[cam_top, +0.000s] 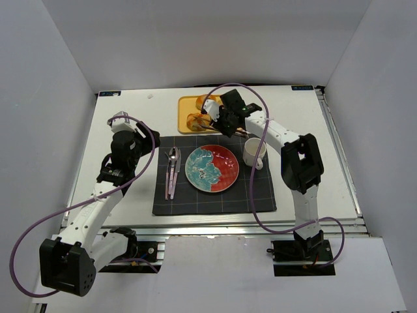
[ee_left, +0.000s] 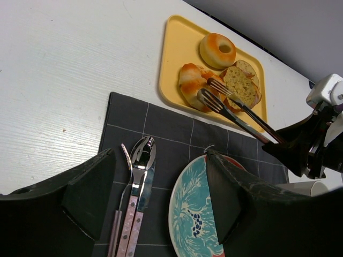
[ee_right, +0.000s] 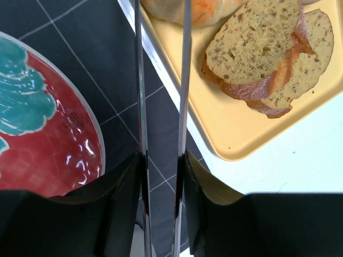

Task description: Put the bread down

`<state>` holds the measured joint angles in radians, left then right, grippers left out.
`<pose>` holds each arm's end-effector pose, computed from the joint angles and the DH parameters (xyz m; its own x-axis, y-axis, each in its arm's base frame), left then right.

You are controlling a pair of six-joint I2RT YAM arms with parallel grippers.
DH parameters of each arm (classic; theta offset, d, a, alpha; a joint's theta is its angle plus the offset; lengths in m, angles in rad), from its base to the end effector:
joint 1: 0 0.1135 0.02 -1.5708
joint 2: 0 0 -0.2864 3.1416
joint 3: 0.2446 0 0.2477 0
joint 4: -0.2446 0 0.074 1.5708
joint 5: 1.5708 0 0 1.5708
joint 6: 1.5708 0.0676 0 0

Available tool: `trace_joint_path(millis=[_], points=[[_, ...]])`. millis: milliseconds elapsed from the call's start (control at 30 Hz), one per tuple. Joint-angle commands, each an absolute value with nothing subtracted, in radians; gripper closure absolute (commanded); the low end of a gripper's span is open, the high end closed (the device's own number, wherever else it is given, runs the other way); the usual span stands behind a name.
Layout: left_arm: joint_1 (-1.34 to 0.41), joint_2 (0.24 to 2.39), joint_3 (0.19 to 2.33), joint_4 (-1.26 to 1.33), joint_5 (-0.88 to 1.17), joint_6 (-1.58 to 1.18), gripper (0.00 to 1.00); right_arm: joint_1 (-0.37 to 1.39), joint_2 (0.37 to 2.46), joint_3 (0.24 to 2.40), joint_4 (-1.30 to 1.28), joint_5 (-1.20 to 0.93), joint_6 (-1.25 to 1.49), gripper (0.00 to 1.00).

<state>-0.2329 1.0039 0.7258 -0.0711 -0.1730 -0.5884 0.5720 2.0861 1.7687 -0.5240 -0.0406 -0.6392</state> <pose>0.2419 -0.0454 0.2987 -0.3158 -0.4870 -0.8143 -0.1266 0.8722 -0.4725 0.4210 0.2743 0.2392 -0.1669 -0.8164 -0.5529 -0.8263 0.4218 -0.3733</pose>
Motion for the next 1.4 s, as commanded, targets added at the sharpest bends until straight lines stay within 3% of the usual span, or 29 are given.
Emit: trace_joint_path(millis=[0,167,367,467,1000,1367], points=[[-0.229,0.973,0.718,-0.072,-0.181,-0.592,0.23,0.577,2.085,1.831,-0.54,-0.055,-0.615,0.62],[-0.229,0.974,0.726,-0.072,-0.183,-0.592,0.23,0.577,2.072,1.839,-0.552,-0.08,-0.6,0.76],[-0.229,0.98,0.736,-0.069,-0.178,-0.591,0.23,0.577,2.048,1.833,-0.555,-0.109,-0.598,0.85],[-0.229,0.98,0.742,-0.074,-0.178,-0.588,0.23,0.577,2.025,1.829,-0.546,-0.132,-0.595,1.0],[-0.23,0.988,0.79,-0.061,-0.169,-0.601,0.22,0.577,1.864,1.786,-0.498,-0.265,-0.569,1.0],[-0.227,0.974,0.782,-0.052,-0.153,-0.615,0.22,0.577,1.542,1.412,-0.56,-0.365,-0.615,1.0]])
